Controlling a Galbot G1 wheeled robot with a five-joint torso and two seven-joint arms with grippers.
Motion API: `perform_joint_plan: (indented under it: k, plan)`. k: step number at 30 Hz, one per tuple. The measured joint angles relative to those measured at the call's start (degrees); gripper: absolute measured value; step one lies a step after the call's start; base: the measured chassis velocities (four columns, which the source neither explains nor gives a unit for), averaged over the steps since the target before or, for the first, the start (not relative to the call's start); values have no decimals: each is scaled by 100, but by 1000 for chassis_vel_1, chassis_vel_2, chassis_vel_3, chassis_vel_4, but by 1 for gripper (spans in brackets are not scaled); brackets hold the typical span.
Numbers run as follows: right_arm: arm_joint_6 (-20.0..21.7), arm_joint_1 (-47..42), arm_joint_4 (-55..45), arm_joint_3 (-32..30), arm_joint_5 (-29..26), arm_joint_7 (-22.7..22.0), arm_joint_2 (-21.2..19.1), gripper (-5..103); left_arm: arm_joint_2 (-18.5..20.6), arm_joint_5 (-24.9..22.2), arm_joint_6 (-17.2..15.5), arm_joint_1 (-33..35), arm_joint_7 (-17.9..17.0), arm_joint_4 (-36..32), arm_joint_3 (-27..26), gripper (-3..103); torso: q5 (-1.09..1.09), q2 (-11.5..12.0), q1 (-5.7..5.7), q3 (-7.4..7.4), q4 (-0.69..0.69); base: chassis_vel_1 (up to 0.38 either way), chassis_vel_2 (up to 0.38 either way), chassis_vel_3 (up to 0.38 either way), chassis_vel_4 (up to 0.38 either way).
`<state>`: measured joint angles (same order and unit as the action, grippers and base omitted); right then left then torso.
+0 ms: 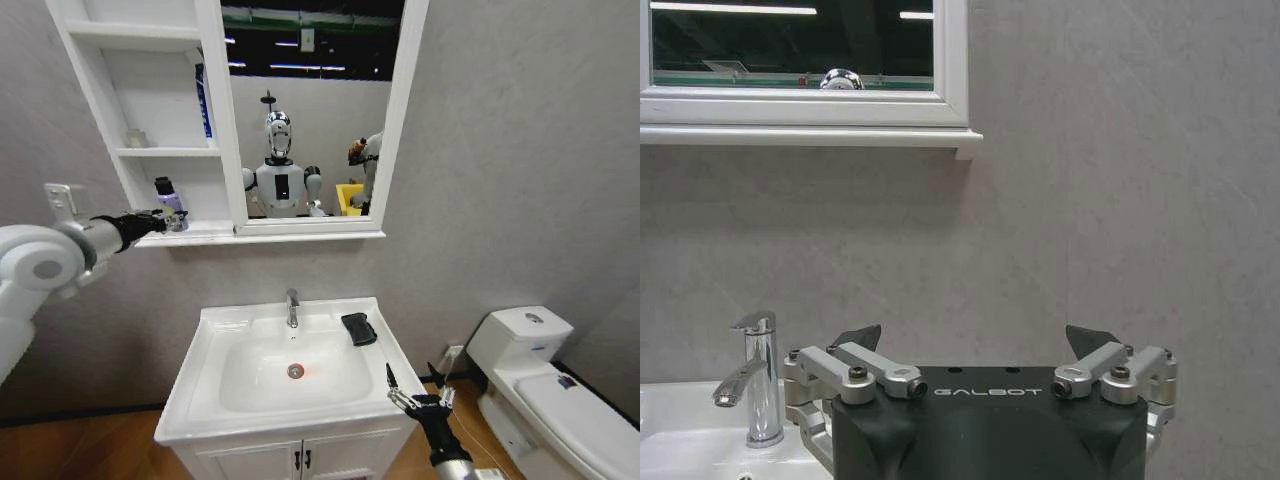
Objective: Move facial cleanser and shampoo from washbasin to cabinet, then wipe washbasin with towel.
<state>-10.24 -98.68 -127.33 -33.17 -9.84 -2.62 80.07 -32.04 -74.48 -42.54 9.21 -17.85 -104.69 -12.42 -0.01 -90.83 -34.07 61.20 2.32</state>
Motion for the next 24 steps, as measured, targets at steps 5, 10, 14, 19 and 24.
perform_joint_plan:
  k: [5,10,14,19,24]
  plan:
    - [9,1,0,-16,19,-3,5,100,-371,428,12,-426,160,521,433,42,0,0,0,0,-3,0,0,0,0]
    - [18,14,19,-35,23,-11,12,100,-698,833,24,-850,351,1095,785,42,0,0,0,0,-3,0,0,0,0]
    - [-33,18,122,-27,64,-11,84,100,-930,1059,30,-1178,463,1537,1048,42,1,0,0,0,-3,0,0,0,0]
    - [-56,17,144,-49,58,-12,84,100,-987,1125,34,-1178,490,1603,1111,42,1,0,0,0,-3,0,0,0,0]
    - [-65,31,153,-77,26,-14,63,100,-1064,1134,35,-1118,472,1627,1129,42,0,0,1,-1,-3,0,0,0,0]
